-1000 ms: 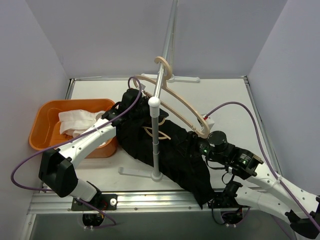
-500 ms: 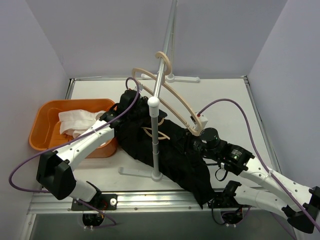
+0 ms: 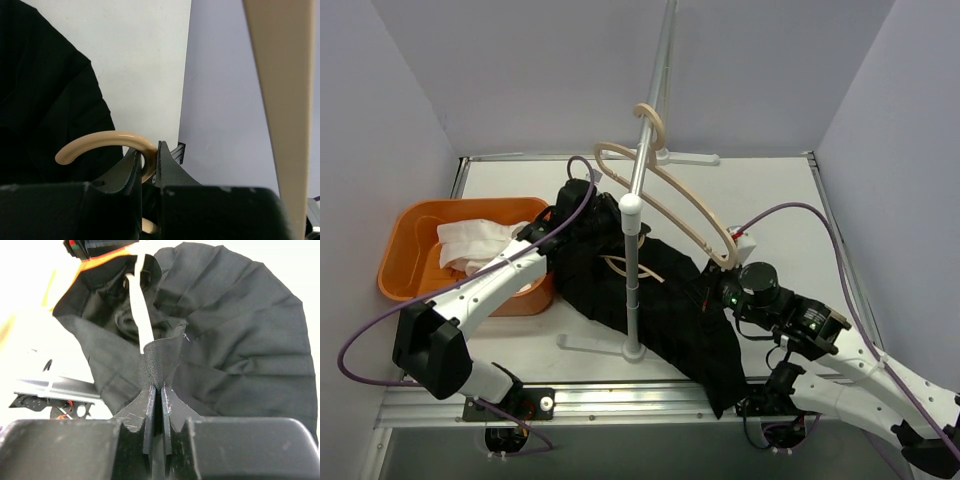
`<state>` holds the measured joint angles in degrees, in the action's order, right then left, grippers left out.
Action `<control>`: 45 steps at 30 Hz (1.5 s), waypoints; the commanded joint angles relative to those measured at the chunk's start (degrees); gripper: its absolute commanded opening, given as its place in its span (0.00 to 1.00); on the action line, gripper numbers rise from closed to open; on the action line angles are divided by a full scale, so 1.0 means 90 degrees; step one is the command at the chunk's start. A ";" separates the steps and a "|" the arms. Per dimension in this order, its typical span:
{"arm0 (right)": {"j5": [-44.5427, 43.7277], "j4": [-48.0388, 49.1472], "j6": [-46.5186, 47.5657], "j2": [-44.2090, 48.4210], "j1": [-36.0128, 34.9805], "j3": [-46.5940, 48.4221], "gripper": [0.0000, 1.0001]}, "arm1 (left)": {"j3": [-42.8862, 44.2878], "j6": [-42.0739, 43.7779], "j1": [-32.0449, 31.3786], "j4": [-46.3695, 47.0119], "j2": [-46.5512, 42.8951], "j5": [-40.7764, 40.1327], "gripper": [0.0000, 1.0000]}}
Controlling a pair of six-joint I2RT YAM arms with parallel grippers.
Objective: Remove the skirt from the hanger
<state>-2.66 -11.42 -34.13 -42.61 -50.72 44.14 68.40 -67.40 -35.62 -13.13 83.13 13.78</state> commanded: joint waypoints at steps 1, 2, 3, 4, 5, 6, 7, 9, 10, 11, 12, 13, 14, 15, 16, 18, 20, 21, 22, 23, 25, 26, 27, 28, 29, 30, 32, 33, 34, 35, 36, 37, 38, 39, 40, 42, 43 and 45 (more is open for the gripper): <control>-0.0271 -0.0478 -0.0241 0.0417 -0.0009 0.0105 0.00 | 0.0485 -0.0138 0.0430 0.0228 -0.0077 0.0119 0.02; -0.0300 -0.0556 -0.0309 0.0495 -0.0009 0.0096 0.00 | 0.0553 -0.0148 0.0519 0.0238 -0.0067 0.0187 0.02; -0.0320 -0.0722 -0.0348 0.0641 -0.0019 0.0076 0.00 | 0.0660 -0.0158 0.0607 0.0257 -0.0038 0.0226 0.02; -0.0310 -0.0781 -0.0387 0.0710 -0.0009 0.0076 0.00 | 0.0710 -0.0168 0.0704 0.0277 -0.0028 0.0256 0.02; -0.0291 -0.0840 -0.0436 0.0769 -0.0019 0.0037 0.00 | 0.0759 -0.0158 0.0889 0.0286 -0.0018 0.0285 0.02; -0.0272 -0.0947 -0.0523 0.0886 -0.0019 0.0027 0.00 | 0.0817 -0.0168 0.0988 0.0296 0.0011 0.0353 0.02; -0.0242 -0.0996 -0.0573 0.0935 -0.0019 0.0008 0.00 | 0.0905 -0.0206 0.1095 0.0296 0.0021 0.0412 0.02; -0.0223 -0.1123 -0.0680 0.1110 -0.0019 -0.0089 0.00 | 0.0974 -0.0236 0.1348 0.0335 0.0011 0.0519 0.02; -0.0223 -0.1162 -0.0729 0.1150 -0.0019 -0.0119 0.00 | 0.1032 -0.0246 0.1427 0.0316 -0.0008 0.0578 0.02; -0.0194 -0.1182 -0.0758 0.1199 -0.0019 -0.0148 0.00 | 0.1052 -0.0256 0.1496 0.0325 -0.0037 0.0598 0.02; -0.0155 -0.1221 -0.0768 0.1267 -0.0019 -0.0197 0.00 | 0.1052 -0.0275 0.1603 0.0326 -0.0057 0.0617 0.02; -0.0115 -0.1221 -0.0836 0.1287 -0.0019 -0.0217 0.00 | 0.1052 -0.0314 0.1642 0.0364 -0.0067 0.0666 0.02; 0.0011 -0.1221 -0.0856 0.1307 -0.0019 -0.0236 0.00 | 0.1043 -0.0353 0.1682 0.0384 -0.0077 0.0695 0.02; 0.0089 -0.1183 -0.0885 0.1326 -0.0019 -0.0294 0.00 | 0.1023 -0.0382 0.1721 0.0461 -0.0077 0.0724 0.02; 0.0158 -0.1173 -0.0944 0.1326 -0.0019 -0.0314 0.00 | 0.0994 -0.0470 0.1721 0.0520 -0.0096 0.0754 0.02; 0.0587 -0.0968 -0.0934 0.1278 -0.0019 -0.0363 0.00 | 0.0896 -0.0558 0.1721 0.0657 -0.0135 0.0744 0.02; 0.0860 -0.0803 -0.0963 0.1200 -0.0019 -0.0393 0.00 | 0.0877 -0.0549 0.1721 0.0599 -0.0155 0.0705 0.02; 0.1151 -0.0763 -0.0954 0.1103 -0.0019 -0.0383 0.00 | 0.0867 -0.0539 0.1721 0.0570 -0.0174 0.0676 0.02; 0.1232 -0.0772 -0.0964 0.1073 -0.0019 -0.0335 0.00 | 0.0857 -0.0549 0.1731 0.0570 -0.0174 0.0666 0.02; 0.1233 -0.0878 -0.1012 0.1063 -0.0019 -0.0295 0.00 | 0.0847 -0.0568 0.1731 0.0589 -0.0174 0.0676 0.02; 0.0980 -0.1016 -0.1042 0.1131 -0.0029 -0.0130 0.03 | 0.0847 -0.0617 0.1731 0.0648 -0.0174 0.0695 0.02; 0.0824 -0.1239 -0.1080 0.1179 -0.0029 -0.0061 0.26 | 0.0857 -0.0588 0.1731 0.0638 -0.0174 0.0686 0.02; 0.0648 -0.1357 -0.1052 0.1238 -0.0029 0.0007 0.39 | 0.0876 -0.0568 0.1731 0.0580 -0.0194 0.0695 0.02; 0.0415 -0.1445 -0.0965 0.1248 -0.0029 0.0085 0.50 | 0.0876 -0.0520 0.1731 0.0550 -0.0213 0.0686 0.02; 0.0335 -0.1620 -0.0770 0.1229 -0.0019 0.0260 0.62 | 0.0867 -0.0471 0.1731 0.0521 -0.0223 0.0686 0.02; 0.0315 -0.1689 -0.0643 0.1200 -0.0019 0.0368 0.65 | 0.0876 -0.0374 0.1721 0.0434 -0.0272 0.0657 0.02; 0.0324 -0.1768 -0.0369 0.1015 -0.0029 0.0728 0.67 | 0.0915 -0.0217 0.1653 0.0268 -0.0301 0.0608 0.02; 0.0392 -0.1768 -0.0117 0.0936 -0.0029 0.0837 0.67 | 0.0944 -0.0149 0.1624 0.0083 -0.0321 0.0530 0.02; 0.0528 -0.1778 0.0021 0.0849 -0.0029 0.0944 0.66 | 0.0945 -0.0042 0.1594 0.0033 -0.0340 0.0500 0.02; 0.0568 -0.1759 0.0119 0.0664 -0.0029 0.1139 0.65 | 0.0925 -0.0012 0.1526 -0.0025 -0.0370 0.0481 0.02; 0.0627 -0.1729 0.0227 0.0566 -0.0029 0.1218 0.64 | 0.0916 0.0017 0.1487 -0.0055 -0.0379 0.0442 0.02; 0.0704 -0.1690 0.0382 0.0487 -0.0029 0.1296 0.63 | 0.0915 0.0076 0.1438 -0.0094 -0.0389 0.0374 0.02; 0.0792 -0.1555 0.0442 0.0303 -0.0029 0.1355 0.60 | 0.0915 0.0115 0.1389 -0.0133 -0.0389 0.0334 0.02; 0.0841 -0.1476 0.0472 0.0195 -0.0029 0.1442 0.58 | 0.0925 0.0144 0.1292 -0.0201 -0.0399 0.0305 0.02; 0.0890 -0.1379 0.0530 0.0097 -0.0029 0.1472 0.56 | 0.0925 0.0193 0.1233 -0.0231 -0.0409 0.0237 0.02; 0.0930 -0.1144 0.0569 -0.0216 -0.0029 0.1540 0.52 | 0.0916 0.0213 0.1097 -0.0270 -0.0419 0.0188 0.02; 0.0949 -0.1066 0.0628 -0.0294 -0.0029 0.1541 0.51 | 0.0906 0.0213 0.1057 -0.0261 -0.0428 0.0168 0.02; 0.1018 -0.0812 0.0677 -0.0519 -0.0029 0.1531 0.50 | 0.0896 0.0223 0.0941 -0.0260 -0.0438 0.0158 0.02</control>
<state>4.93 -23.29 -30.87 -44.71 -50.72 56.51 74.41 -67.48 -26.02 -15.66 82.04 17.08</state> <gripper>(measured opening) 0.505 0.135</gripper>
